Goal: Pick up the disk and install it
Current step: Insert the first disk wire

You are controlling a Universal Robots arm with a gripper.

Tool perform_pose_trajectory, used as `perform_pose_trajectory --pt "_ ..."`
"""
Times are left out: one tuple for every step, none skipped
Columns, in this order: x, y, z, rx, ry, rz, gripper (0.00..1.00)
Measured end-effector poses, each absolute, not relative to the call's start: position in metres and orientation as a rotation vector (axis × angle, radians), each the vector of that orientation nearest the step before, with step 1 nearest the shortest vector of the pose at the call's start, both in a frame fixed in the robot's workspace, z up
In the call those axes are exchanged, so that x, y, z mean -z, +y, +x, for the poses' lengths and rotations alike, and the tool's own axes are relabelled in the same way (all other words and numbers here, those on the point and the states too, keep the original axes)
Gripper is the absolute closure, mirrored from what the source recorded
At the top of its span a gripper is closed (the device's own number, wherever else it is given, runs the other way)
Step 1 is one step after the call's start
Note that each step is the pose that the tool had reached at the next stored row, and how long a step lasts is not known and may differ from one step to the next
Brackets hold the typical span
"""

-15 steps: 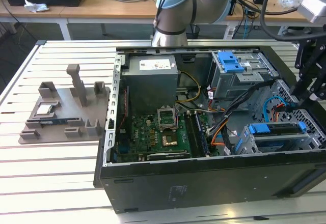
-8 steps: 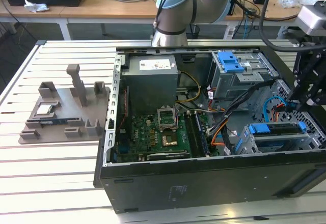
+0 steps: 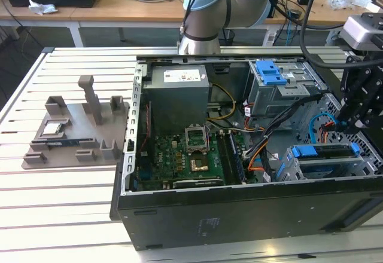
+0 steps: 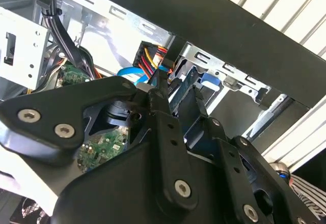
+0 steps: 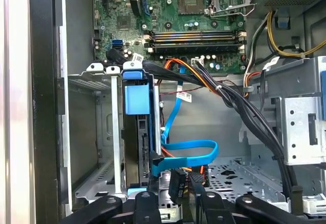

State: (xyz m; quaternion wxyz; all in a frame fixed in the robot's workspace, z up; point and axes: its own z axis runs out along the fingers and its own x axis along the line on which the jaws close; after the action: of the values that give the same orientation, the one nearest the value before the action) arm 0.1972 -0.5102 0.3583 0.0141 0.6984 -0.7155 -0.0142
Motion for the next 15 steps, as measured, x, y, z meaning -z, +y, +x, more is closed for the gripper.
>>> perform_pose_trajectory --pt "-0.358 -0.510 0.197 0.044 -2.228 2.174 0.64" --pt "-0.358 -0.510 0.197 0.044 -2.228 2.174 0.65" --pt "-0.358 -0.510 0.197 0.044 -2.228 2.174 0.65" --pt "-0.358 -0.510 0.197 0.044 -2.228 2.174 0.72" --pt "-0.358 -0.510 0.197 0.044 -2.228 2.174 0.78" --pt "-0.358 -0.510 0.197 0.044 -2.228 2.174 0.78" --pt "-0.358 -0.510 0.197 0.044 -2.228 2.174 0.83" --pt "-0.358 -0.510 0.197 0.044 -2.228 2.174 0.83" --pt "-0.358 -0.510 0.197 0.044 -2.228 2.174 0.83" --pt "-0.358 -0.510 0.197 0.045 -2.228 2.175 0.83" --pt "-0.358 -0.515 0.197 0.044 -2.227 2.175 0.83" --pt "-0.358 -0.519 0.196 0.043 -2.227 2.174 0.83" --pt "-0.358 -0.523 0.196 0.041 -2.226 2.174 0.83" --pt "-0.358 -0.525 0.195 0.041 -2.226 2.173 0.83" --pt "-0.358 -0.528 0.192 0.040 -2.225 2.173 0.83"
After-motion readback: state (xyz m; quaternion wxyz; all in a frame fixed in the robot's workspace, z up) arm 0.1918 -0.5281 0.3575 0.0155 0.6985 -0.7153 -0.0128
